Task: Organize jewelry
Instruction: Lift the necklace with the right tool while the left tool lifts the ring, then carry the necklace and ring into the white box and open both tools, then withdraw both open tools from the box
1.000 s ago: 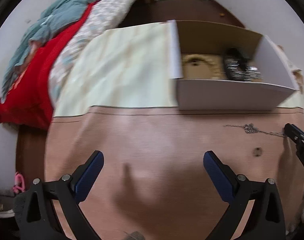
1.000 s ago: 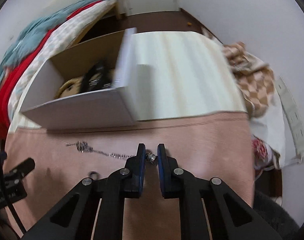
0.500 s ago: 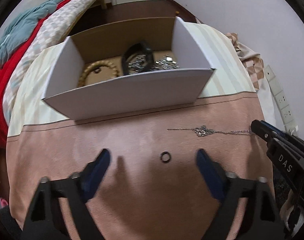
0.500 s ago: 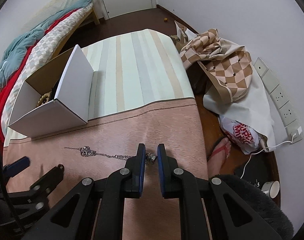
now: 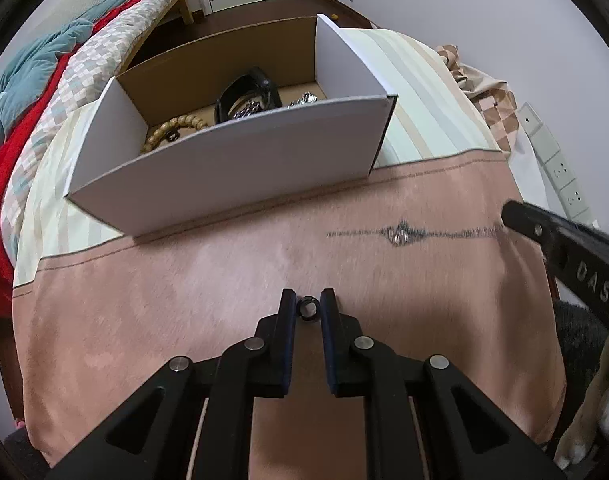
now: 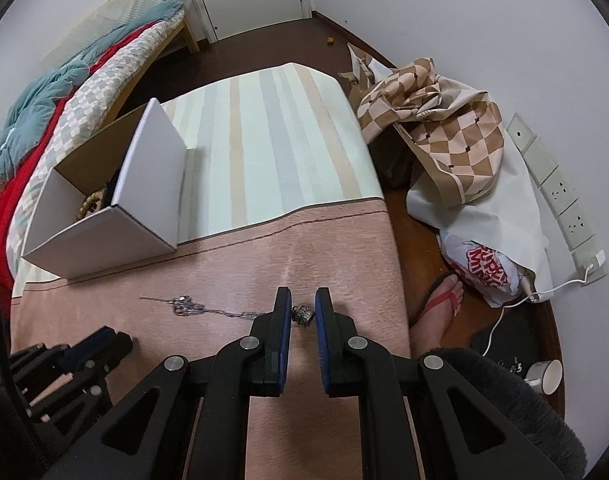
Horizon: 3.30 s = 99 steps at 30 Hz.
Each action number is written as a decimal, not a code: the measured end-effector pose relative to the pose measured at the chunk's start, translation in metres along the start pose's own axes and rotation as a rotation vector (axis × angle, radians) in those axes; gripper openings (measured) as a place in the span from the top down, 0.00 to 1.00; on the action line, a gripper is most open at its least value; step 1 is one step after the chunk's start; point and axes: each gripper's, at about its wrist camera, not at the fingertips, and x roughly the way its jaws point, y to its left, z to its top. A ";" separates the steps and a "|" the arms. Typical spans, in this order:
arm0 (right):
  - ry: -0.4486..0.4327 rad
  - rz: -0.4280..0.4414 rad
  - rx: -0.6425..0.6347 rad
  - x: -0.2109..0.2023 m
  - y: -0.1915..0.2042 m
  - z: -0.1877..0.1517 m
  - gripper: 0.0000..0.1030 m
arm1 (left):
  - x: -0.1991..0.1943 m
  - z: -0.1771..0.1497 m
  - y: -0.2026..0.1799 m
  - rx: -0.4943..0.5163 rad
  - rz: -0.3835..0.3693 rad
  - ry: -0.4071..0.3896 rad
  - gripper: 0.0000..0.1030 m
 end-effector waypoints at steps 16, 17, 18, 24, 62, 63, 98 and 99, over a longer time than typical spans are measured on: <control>0.114 0.187 -0.018 -0.028 0.050 -0.071 0.88 | -0.023 -0.059 0.054 -0.085 0.026 0.064 0.91; 0.122 0.188 -0.019 -0.028 0.053 -0.075 0.88 | -0.025 -0.060 0.055 -0.088 0.025 0.061 0.91; 0.135 0.189 -0.022 -0.028 0.055 -0.081 0.88 | -0.026 -0.061 0.055 -0.088 0.023 0.057 0.91; 0.162 0.190 -0.035 -0.029 0.060 -0.094 0.88 | -0.037 -0.060 0.051 -0.085 0.006 0.030 0.91; 0.088 0.259 -0.178 -0.043 0.137 0.141 0.88 | -0.023 0.128 0.132 -0.199 -0.116 0.083 0.90; 0.107 0.253 -0.176 -0.034 0.136 0.140 0.88 | -0.020 0.128 0.134 -0.205 -0.109 0.094 0.90; 0.131 -0.052 -0.254 -0.048 0.124 0.090 0.00 | -0.089 0.079 0.139 -0.231 0.142 -0.052 0.02; 0.123 -0.052 -0.249 -0.054 0.123 0.087 0.00 | -0.094 0.075 0.138 -0.234 0.144 -0.060 0.02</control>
